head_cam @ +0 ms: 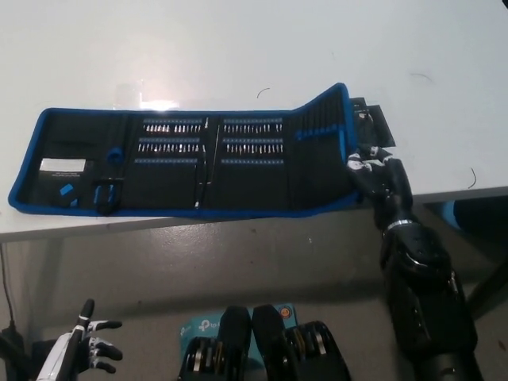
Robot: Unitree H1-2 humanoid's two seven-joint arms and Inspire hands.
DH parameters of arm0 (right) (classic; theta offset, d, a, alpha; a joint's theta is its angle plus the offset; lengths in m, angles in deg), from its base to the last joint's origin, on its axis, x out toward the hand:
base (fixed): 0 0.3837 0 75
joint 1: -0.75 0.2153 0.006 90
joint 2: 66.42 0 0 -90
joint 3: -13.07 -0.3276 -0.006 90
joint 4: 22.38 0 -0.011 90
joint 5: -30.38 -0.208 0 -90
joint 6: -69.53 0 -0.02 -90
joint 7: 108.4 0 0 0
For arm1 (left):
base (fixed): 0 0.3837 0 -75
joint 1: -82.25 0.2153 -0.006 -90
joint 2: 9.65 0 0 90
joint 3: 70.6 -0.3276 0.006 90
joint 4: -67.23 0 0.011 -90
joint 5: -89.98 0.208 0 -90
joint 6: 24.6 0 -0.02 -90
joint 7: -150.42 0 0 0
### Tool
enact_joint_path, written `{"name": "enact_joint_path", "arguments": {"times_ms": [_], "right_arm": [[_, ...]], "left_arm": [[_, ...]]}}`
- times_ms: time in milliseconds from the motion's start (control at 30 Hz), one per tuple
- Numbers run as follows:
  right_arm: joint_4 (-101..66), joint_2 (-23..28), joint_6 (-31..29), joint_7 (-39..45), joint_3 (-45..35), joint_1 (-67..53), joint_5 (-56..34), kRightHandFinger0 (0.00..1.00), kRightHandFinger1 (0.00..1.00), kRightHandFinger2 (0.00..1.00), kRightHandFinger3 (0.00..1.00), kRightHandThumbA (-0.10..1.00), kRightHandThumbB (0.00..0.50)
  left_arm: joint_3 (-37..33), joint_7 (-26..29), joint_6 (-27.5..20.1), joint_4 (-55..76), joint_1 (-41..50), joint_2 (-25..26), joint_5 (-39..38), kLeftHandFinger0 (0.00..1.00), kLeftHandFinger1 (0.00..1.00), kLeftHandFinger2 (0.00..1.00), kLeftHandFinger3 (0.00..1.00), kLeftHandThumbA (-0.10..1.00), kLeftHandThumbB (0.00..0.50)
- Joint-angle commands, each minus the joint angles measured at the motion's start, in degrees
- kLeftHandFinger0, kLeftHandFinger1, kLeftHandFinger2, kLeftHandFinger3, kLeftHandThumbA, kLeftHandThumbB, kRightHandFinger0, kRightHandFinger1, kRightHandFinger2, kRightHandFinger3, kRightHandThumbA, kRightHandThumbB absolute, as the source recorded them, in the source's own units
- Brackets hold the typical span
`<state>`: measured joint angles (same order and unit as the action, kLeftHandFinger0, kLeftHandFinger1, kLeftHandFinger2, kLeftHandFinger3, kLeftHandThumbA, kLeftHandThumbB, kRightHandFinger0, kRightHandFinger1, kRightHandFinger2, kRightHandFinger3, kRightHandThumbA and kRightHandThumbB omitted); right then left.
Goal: The robot uses its right hand to lift an edge of the toolkit kept in middle of the desk and make one fold in it
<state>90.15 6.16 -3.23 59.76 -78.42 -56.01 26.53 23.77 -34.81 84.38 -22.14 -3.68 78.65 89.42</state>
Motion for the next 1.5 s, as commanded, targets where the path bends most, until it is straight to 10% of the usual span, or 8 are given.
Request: {"name": "enact_joint_path", "arguments": {"times_ms": [0,900,1133,1200,1233,1267,1300,1467], "right_arm": [[-0.8,2.7,2.4,1.9,9.0,7.3,10.6,0.00,0.00,0.14,0.21,-0.10,0.044],[14.9,6.1,7.8,14.9,52.4,16.8,41.1,0.00,0.01,0.13,0.50,-0.10,0.211],[21.0,4.8,6.2,15.8,56.4,14.3,45.1,0.00,0.06,0.23,0.71,-0.03,0.159],[22.1,4.2,5.8,16.0,55.9,13.9,45.1,0.00,0.10,0.30,1.00,0.04,0.161],[22.5,3.8,6.3,16.8,55.7,13.7,45.2,0.04,0.16,0.37,1.00,0.12,0.148],[22.6,3.5,7.4,18.1,56.0,13.7,45.8,0.65,0.87,1.00,1.00,0.28,0.146],[22.1,3.5,7.7,18.5,55.8,13.5,46.0,1.00,1.00,1.00,1.00,0.33,0.192],[17.2,3.0,9.7,21.1,50.8,12.5,44.6,1.00,1.00,1.00,1.00,0.50,0.342]], "left_arm": [[-0.1,-1.1,0.4,1.3,-0.9,1.6,-0.1,0.40,0.43,0.33,0.59,1.00,0.500],[-2.1,-2.4,1.8,2.0,-4.0,3.1,0.2,0.49,0.48,0.39,0.65,1.00,0.500],[-2.7,-2.7,0.8,1.2,-4.5,3.6,0.5,0.47,0.46,0.39,0.63,1.00,0.492],[-2.7,-2.6,1.2,1.5,-4.5,3.6,0.6,0.46,0.46,0.39,0.62,1.00,0.498],[-2.6,-2.5,1.5,1.5,-4.4,3.4,0.5,0.46,0.46,0.39,0.62,1.00,0.500],[-2.6,-2.7,1.2,1.4,-4.4,3.4,0.3,0.45,0.45,0.38,0.61,1.00,0.498],[-2.7,-2.7,1.0,1.4,-4.3,3.4,0.4,0.45,0.45,0.38,0.61,1.00,0.500],[-2.4,-2.5,1.3,1.5,-3.7,3.3,0.4,0.48,0.47,0.38,0.62,1.00,0.500]]}}
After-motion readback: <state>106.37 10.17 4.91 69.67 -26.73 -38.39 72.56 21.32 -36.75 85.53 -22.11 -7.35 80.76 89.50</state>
